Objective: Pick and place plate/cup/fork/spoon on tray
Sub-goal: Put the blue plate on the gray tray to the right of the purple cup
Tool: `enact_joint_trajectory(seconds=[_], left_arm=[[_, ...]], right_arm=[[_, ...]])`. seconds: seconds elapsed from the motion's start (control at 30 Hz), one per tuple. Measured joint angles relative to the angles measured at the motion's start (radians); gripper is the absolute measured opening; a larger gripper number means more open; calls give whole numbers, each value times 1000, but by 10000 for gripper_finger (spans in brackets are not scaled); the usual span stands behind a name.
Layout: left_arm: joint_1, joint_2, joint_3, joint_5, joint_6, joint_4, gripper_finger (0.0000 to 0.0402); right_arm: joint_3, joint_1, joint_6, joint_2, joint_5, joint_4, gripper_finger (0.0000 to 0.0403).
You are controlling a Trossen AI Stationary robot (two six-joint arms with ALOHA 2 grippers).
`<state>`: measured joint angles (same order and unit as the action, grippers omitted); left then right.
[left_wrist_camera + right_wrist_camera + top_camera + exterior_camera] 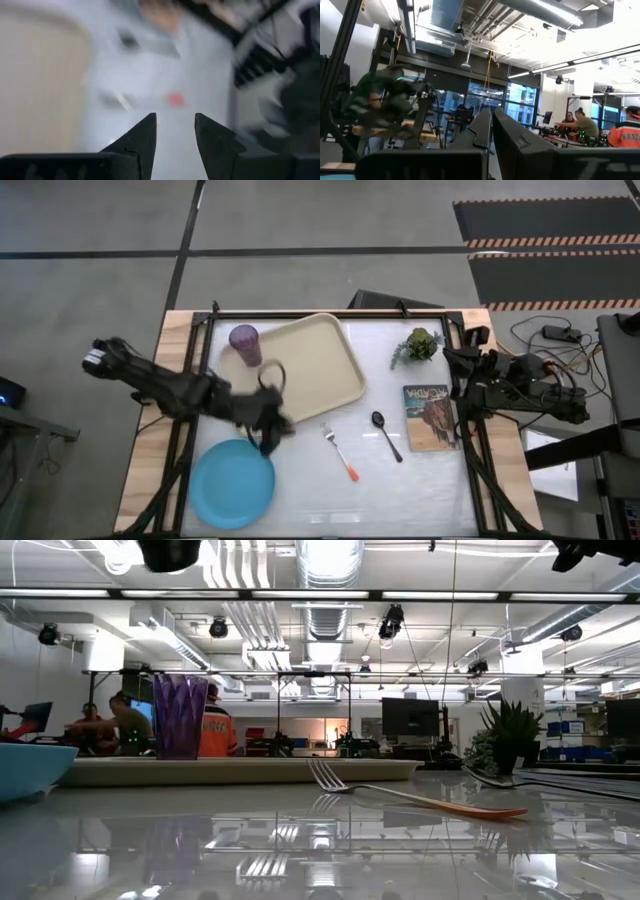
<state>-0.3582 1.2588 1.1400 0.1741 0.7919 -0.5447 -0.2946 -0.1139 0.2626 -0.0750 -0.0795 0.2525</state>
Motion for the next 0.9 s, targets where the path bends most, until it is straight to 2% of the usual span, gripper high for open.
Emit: enact_joint_trajectory(seconds=[0.1,0.23,0.3,0.37,0.43,0.67,0.9], left_arm=[[-72,83,-1,-119,257,-68,116],[-101,210,10,-434,485,-132,116],[-114,266,16,-524,557,-131,116],[-129,313,32,-559,629,-120,116],[-144,353,53,-547,681,-123,116],[-176,455,103,-288,756,-119,116],[-172,516,121,-268,807,-183,116]], right_arm=[[-7,0,0,-4,0,0,9],[-13,0,-9,-12,0,5,9],[-13,0,-15,-15,0,16,9],[-13,0,-16,-19,0,24,9],[-13,0,-11,-19,0,27,9],[-13,0,61,-19,0,67,9],[-13,0,111,-19,0,103,9]])
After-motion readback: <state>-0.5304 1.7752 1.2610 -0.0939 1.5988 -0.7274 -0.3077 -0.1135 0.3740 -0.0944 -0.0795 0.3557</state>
